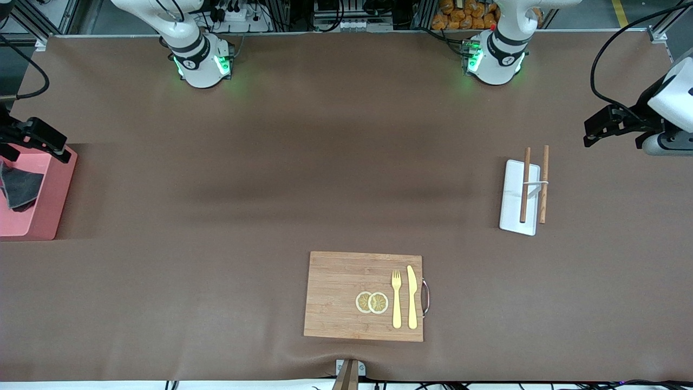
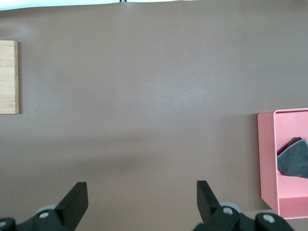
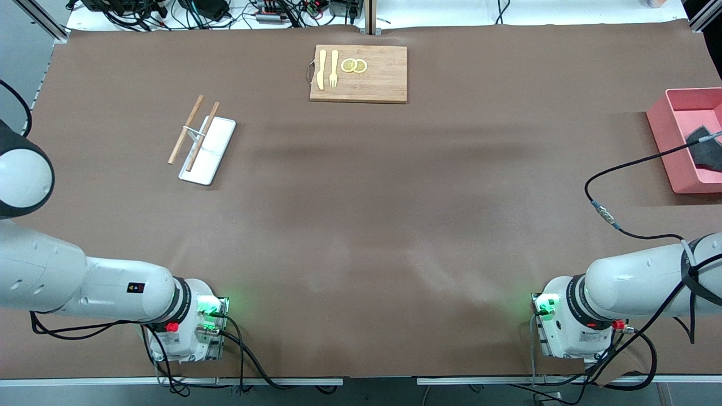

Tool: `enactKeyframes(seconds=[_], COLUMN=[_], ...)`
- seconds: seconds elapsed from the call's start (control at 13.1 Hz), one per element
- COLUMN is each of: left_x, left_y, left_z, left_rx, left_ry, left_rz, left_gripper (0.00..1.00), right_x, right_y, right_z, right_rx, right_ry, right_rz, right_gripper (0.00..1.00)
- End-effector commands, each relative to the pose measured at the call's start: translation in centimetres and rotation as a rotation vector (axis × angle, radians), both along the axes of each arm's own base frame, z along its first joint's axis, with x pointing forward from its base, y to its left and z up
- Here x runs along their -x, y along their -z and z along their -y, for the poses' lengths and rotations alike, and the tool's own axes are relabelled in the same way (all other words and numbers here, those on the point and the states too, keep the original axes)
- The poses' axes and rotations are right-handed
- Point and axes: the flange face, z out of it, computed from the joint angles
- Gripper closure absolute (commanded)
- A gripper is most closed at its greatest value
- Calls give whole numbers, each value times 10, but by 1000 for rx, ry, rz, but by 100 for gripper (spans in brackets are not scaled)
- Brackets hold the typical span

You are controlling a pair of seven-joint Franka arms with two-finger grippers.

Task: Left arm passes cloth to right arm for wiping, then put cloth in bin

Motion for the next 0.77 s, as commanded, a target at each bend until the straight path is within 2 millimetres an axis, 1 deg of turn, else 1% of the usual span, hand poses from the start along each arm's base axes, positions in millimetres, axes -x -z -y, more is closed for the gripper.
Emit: enactKeyframes(seconds=[0.0,0.38,0.69], left_x=[6,6,6], left_y=[-7,-7,-7], left_z=[12,16,16], left_rx=[9,9,9], left_ry=[34,33,34], left_rz=[-1,-1,-1], left_gripper=[0,0,0], right_x=[2,2,2], right_y=[-3,-3,2], right_z=[-1,-1,6], right_rx=[12,12,13], right_ry=[-1,-5,7], right_rz=[-3,-3,-18], right_gripper=[0,0,0])
